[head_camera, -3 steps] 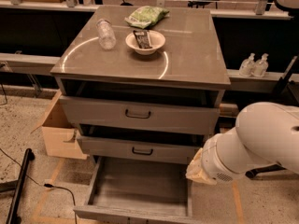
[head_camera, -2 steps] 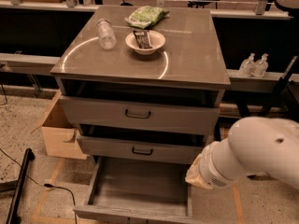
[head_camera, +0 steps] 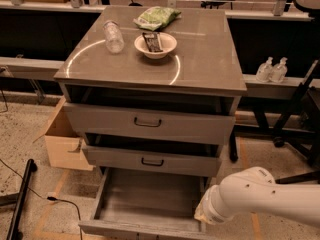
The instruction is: Close bottom drawer
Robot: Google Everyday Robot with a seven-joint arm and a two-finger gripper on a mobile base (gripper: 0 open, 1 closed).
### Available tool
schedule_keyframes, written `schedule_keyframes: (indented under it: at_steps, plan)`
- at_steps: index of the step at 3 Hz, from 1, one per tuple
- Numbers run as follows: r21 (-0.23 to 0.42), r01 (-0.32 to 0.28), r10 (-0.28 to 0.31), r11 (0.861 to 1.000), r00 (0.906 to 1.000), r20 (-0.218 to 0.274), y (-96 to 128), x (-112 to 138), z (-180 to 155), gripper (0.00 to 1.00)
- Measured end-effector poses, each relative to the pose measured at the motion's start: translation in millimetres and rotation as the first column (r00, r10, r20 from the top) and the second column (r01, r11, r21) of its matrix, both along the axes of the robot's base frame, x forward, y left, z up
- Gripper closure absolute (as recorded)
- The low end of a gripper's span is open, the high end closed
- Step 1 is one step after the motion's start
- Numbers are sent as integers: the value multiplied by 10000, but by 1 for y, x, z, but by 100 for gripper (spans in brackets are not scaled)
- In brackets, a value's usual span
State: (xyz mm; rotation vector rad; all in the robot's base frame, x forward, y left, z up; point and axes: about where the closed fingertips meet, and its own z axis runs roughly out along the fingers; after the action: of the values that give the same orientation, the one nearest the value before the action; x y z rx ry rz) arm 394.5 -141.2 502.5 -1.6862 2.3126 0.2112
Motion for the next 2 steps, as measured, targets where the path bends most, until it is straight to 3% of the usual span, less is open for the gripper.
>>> schedule_keyframes:
  at_steps: [1, 2]
  plan:
    - [527, -181, 144, 9984, 9975, 693, 5, 38, -61, 100]
    - [927, -113, 78, 9956, 9993, 373, 16, 28, -92, 100]
